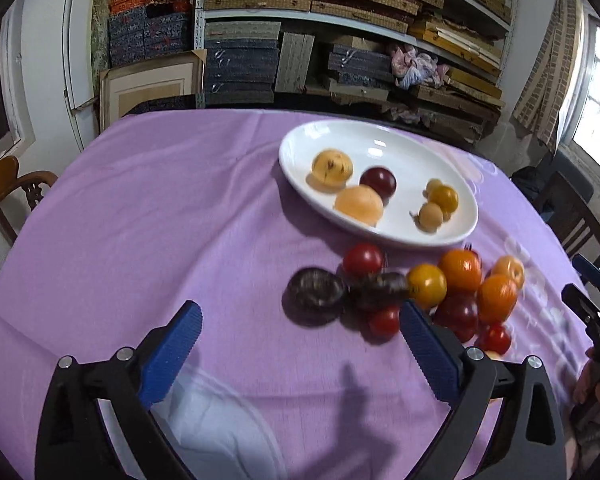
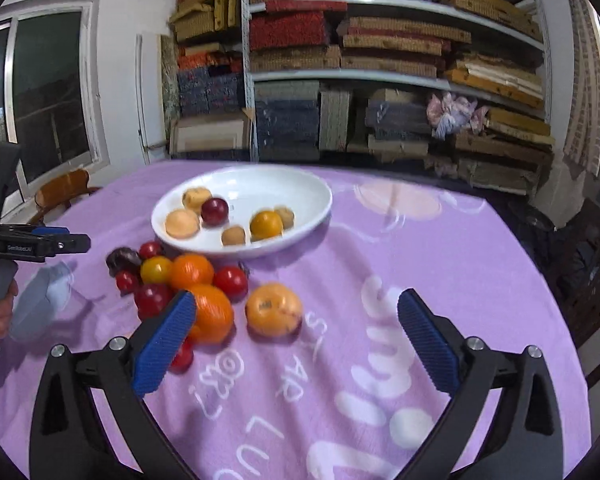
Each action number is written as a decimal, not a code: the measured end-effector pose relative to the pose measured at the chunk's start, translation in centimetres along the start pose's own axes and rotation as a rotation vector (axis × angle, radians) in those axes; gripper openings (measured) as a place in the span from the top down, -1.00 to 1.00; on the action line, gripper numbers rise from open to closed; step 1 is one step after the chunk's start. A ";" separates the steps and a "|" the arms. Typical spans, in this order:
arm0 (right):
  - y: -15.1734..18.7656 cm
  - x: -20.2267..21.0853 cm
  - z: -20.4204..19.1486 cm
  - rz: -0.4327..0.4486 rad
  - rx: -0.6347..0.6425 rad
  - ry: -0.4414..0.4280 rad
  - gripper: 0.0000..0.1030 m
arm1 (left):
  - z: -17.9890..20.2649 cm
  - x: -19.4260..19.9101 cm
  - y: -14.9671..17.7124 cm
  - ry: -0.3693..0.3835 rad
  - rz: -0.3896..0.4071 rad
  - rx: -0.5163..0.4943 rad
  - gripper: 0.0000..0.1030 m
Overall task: Organize fruits
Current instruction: 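Grasp a red cherry tomato with the right tool while the left tool grasps a pale orange fruit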
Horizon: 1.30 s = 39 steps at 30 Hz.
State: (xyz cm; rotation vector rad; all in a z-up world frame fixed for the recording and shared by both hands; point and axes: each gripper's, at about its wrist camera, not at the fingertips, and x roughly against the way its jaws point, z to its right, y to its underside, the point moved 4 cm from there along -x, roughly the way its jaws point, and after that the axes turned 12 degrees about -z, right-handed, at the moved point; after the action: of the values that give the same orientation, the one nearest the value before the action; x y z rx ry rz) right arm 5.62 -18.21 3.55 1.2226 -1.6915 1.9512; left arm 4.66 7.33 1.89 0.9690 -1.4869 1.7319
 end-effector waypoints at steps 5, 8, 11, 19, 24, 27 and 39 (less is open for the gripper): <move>0.9 -0.6 -1.0 -0.046 0.020 -0.132 -0.92 | 1.1 -2.1 3.0 -0.036 -0.035 -0.057 -0.93; 1.3 -1.1 -2.1 -0.071 0.070 -0.132 -0.92 | 1.5 -3.1 3.5 -0.064 -0.075 -0.095 -0.93; 1.4 -1.3 -3.6 -0.090 0.119 -0.138 -0.88 | 1.6 -3.8 3.7 -0.044 -0.115 -0.112 -0.93; 1.8 -3.0 -6.1 -0.190 0.146 -0.182 -0.63 | 1.6 -3.9 3.7 -0.044 -0.116 -0.122 -0.93; 1.5 -4.0 -6.6 -0.226 0.093 -0.186 -0.60 | 1.6 -3.9 3.7 -0.044 -0.116 -0.122 -0.93; 1.3 -4.3 -7.4 -0.238 0.119 -0.167 -0.07 | 1.7 -3.9 3.7 -0.044 -0.116 -0.122 -0.93; 1.7 -5.0 -8.7 -0.287 0.133 -0.188 0.27 | 1.6 -3.9 3.7 -0.044 -0.116 -0.122 -0.93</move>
State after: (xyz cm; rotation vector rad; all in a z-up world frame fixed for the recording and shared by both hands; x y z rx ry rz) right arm 3.92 -9.22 -0.87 1.6428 -1.3889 1.8451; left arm 3.68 5.12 -3.21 1.0143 -1.5152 1.5293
